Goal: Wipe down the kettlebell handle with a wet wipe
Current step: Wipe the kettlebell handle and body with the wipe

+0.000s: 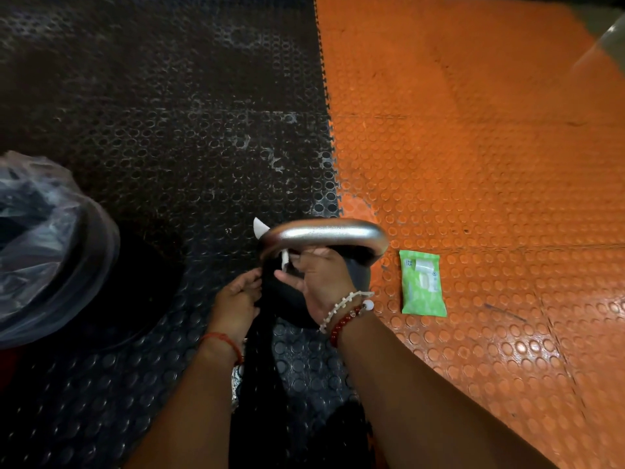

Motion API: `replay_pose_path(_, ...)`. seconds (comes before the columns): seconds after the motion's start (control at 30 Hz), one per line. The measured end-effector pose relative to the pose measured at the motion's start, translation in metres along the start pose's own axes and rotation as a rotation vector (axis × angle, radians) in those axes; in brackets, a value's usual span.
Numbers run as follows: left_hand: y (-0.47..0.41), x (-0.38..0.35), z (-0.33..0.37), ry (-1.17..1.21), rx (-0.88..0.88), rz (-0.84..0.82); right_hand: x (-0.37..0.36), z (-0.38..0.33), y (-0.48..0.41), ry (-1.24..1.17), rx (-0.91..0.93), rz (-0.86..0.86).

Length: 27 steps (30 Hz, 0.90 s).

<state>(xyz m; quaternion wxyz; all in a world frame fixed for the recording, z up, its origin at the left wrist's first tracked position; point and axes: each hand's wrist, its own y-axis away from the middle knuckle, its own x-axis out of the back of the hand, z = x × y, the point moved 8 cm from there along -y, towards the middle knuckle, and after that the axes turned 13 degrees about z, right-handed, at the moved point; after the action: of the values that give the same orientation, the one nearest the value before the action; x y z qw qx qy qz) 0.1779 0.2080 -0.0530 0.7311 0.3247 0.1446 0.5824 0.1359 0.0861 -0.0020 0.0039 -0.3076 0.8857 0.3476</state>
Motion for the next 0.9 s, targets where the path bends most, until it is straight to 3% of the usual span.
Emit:
replay_pose_path(0.13, -0.008, 0.011, 0.009, 0.045, -0.044, 0.098, -0.002, -0.002, -0.003, 0.126, 0.03, 0.033)
replay_pose_path(0.23, -0.012, 0.024, 0.045, 0.149, -0.254, 0.208, -0.005, -0.001, -0.005, 0.081, 0.001, 0.011)
replay_pose_path(0.37, -0.001, 0.015, 0.093, 0.033, -0.5, 0.112, 0.0, -0.004, -0.009, 0.139, 0.059, 0.066)
replay_pose_path(0.53, 0.0, 0.004, 0.099, -0.072, -0.523, 0.053, 0.013, -0.007, 0.005, 0.188, 0.117, 0.05)
replay_pose_path(0.6, -0.002, 0.006, 0.096, -0.069, -0.524, 0.076, 0.034, -0.014, 0.01, 0.324, 0.298, 0.177)
replay_pose_path(0.7, -0.001, 0.01, 0.1, -0.099, -0.562, 0.107, 0.058, -0.03, 0.022, 0.765, 0.717, 0.36)
replay_pose_path(0.9, -0.008, 0.009, 0.082, -0.108, -0.419, 0.07, 0.066, -0.014, 0.02, 1.092, 0.867, 0.35)
